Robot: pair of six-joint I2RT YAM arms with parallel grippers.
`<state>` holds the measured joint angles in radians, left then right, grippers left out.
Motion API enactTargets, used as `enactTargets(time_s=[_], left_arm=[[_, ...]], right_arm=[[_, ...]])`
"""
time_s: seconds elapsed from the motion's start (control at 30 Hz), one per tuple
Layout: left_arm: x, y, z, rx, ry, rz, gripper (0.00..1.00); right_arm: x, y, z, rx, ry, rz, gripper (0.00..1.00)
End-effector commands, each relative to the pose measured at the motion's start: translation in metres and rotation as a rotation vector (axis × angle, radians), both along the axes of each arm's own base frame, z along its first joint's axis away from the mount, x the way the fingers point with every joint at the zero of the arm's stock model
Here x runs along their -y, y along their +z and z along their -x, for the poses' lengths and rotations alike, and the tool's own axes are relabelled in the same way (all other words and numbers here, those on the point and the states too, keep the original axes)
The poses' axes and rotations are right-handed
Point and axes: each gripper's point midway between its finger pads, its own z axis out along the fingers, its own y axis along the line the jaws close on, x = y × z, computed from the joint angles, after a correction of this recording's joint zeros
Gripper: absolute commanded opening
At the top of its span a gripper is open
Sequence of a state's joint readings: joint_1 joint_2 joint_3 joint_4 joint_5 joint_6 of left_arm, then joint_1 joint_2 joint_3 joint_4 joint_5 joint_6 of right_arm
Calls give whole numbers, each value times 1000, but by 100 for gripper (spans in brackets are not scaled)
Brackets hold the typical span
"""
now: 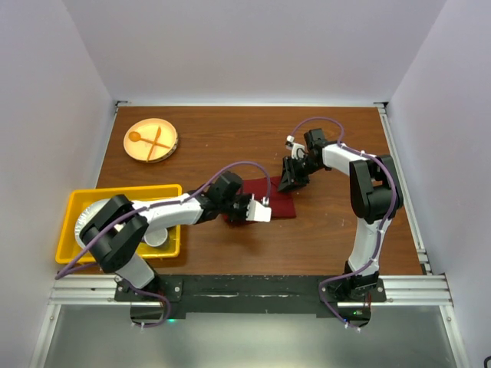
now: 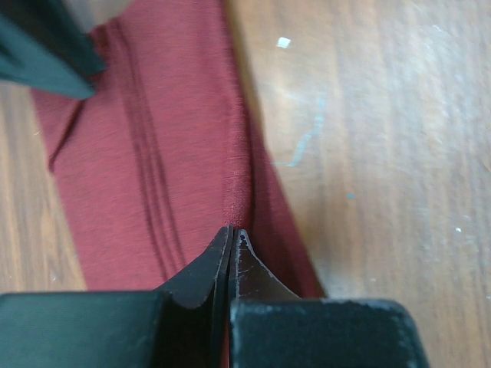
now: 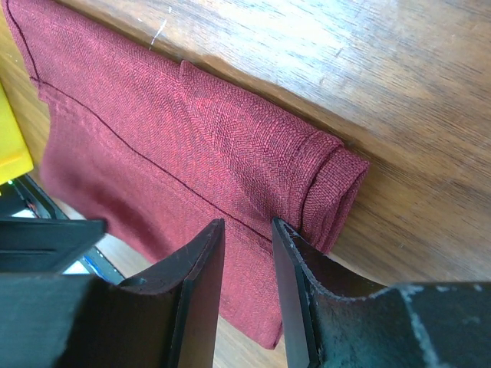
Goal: Fold the napkin into a case and place the utensils inside
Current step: Pick up the 2/3-rectangle-folded napkin from the center of the board.
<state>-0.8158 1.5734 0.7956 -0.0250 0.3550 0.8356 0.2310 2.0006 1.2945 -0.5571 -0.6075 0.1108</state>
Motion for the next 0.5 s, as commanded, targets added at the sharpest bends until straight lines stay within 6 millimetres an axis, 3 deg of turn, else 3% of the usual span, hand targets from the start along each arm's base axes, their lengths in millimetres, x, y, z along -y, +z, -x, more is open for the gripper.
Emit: enactTargets(time_s=[0.0, 0.27, 0.33, 0.4, 0.43, 0.47], left_arm=[[8, 16, -14, -73, 37, 60, 0], [3, 8, -30, -132, 122, 59, 0], [2, 6, -26, -164, 96, 56, 0], [-3, 3, -14, -160, 29, 31, 15], [-3, 4, -7, -157, -4, 37, 28], [-4, 3, 3, -124, -54, 27, 31]], right_arm=[[37, -48, 14, -26, 33, 237, 38], [37, -48, 13, -22, 36, 234, 37], [37, -49, 12, -25, 36, 234, 37], [37, -50, 12, -28, 35, 236, 37], [37, -50, 11, -27, 36, 237, 38], [37, -50, 11, -28, 36, 238, 38]])
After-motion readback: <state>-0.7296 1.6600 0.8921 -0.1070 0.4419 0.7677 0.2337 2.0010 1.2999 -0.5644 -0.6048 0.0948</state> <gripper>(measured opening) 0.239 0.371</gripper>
